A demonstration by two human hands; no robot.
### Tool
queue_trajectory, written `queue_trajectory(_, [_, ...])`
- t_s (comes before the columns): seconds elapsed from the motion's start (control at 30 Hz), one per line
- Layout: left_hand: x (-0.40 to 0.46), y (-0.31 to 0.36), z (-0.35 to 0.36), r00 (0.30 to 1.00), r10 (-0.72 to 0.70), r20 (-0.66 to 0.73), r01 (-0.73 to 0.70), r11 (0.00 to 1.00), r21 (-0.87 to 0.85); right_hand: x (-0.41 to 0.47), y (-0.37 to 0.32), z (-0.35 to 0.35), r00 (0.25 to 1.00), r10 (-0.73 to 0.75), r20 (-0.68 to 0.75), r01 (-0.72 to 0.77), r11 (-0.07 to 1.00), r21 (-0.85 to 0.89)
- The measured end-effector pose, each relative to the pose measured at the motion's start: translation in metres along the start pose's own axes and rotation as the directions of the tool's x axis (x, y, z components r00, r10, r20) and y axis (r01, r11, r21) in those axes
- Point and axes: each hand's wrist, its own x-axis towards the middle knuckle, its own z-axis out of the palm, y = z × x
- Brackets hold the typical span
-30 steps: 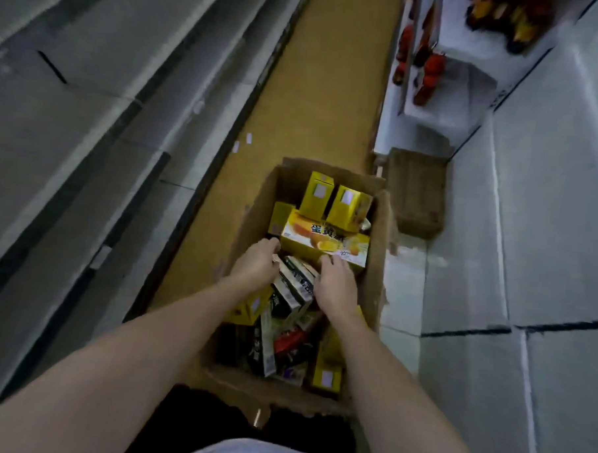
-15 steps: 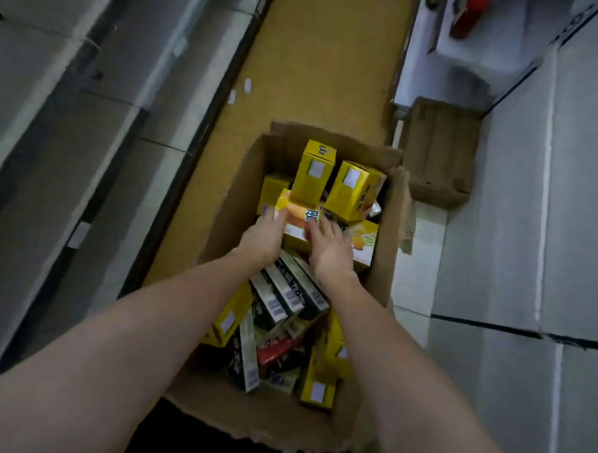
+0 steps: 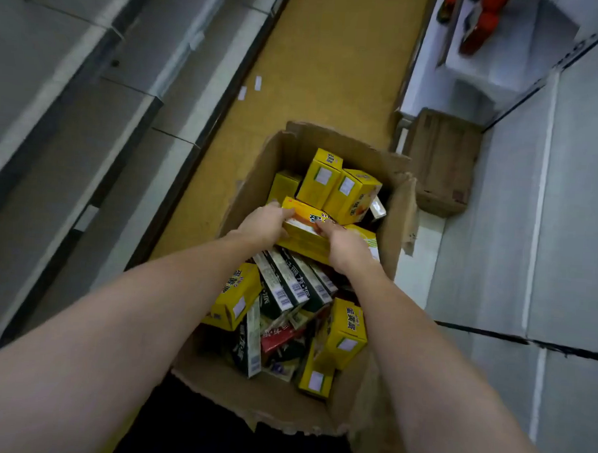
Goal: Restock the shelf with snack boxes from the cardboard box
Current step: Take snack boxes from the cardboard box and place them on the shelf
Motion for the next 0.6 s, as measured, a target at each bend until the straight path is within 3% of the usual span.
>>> queue_trajectory(0.17, [-0.028, 0.016, -0.037, 0.998, -0.063, -0.022, 0.062, 0.995, -0.075, -0.019, -0.022, -0.027, 0.998, -0.012, 0.058, 0.009, 0.999, 0.037])
queue_trajectory(0.37, [-0.053, 0.019, -0.07, 0.994, -0.079, 0.071, 0.073, 0.994, 0.081, -0.036, -0.071, -0.018, 0.994, -0.02, -0.103, 0.011, 0.996, -0.086])
queue_trajectory(0.47, [-0.071, 0.014, -0.083, 0.988, -0.076, 0.131, 0.059, 0.99, 0.129, -0.044, -0.082, -0.022, 0.994, -0.057, -0.094, 0.049, 0.996, -0.08])
queue_trajectory(0.6, [-0.101, 0.011, -0.099, 0.995, 0.001, 0.095, -0.023, 0.973, 0.229, -0.057, -0.098, -0.045, 0.996, -0.046, -0.079, 0.044, 0.999, -0.03])
